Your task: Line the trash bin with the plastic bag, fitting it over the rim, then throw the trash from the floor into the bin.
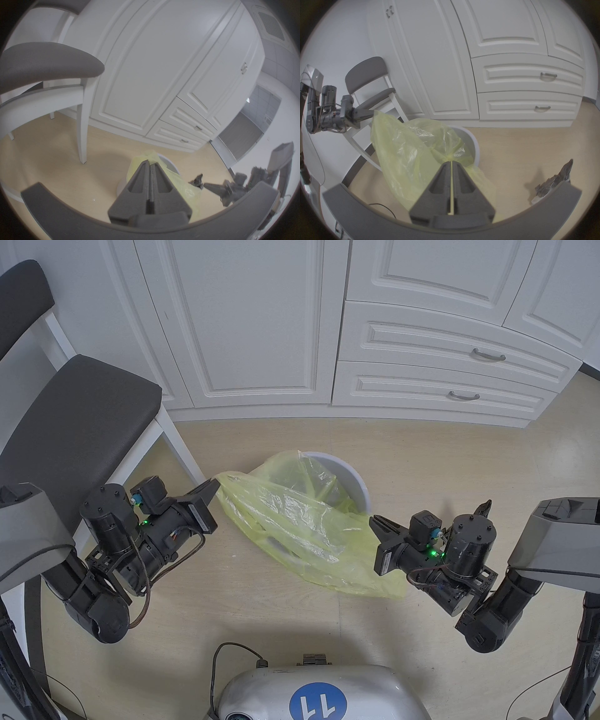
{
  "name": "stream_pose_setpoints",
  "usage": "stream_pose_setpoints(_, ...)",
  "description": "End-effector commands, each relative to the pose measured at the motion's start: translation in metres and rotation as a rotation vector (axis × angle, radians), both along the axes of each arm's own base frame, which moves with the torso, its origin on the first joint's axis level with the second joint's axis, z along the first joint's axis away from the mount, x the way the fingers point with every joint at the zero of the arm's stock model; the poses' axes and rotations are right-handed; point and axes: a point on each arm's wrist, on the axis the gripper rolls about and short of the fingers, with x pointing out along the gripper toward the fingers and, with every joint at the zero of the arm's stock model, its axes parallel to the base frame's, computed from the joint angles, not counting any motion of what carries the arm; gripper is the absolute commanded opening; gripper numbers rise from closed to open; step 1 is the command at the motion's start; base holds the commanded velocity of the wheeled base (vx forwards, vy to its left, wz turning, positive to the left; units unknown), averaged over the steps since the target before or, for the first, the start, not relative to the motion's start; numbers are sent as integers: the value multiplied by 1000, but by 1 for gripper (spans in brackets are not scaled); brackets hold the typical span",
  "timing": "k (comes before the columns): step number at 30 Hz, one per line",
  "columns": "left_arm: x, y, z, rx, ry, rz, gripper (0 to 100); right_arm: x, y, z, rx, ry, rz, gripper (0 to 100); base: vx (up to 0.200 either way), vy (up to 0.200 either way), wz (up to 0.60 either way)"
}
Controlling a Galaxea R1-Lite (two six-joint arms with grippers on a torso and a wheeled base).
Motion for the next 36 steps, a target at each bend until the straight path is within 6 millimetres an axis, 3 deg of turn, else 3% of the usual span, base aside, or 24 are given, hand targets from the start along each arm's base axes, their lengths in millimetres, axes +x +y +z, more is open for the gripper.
stream_pose_setpoints(1,4,-17,15,-78,-41,16,0,-16,-6,19,-8,-49,18,100,0,0,0)
stream_pose_setpoints(11,7,-36,29,-186,-69,64,0,-52,3,-5,-90,59,211,100,0,0,0)
stream_pose_setpoints(17,5,-35,31,-188,-72,64,0,-43,8,-17,-167,36,206,100,0,0,0)
stream_pose_setpoints(32,4,-37,31,-188,-74,59,0,-32,17,-27,-166,41,169,100,0,0,0)
stream_pose_setpoints(36,1,-37,35,-194,-83,54,0,-18,24,-38,-164,39,104,100,0,0,0)
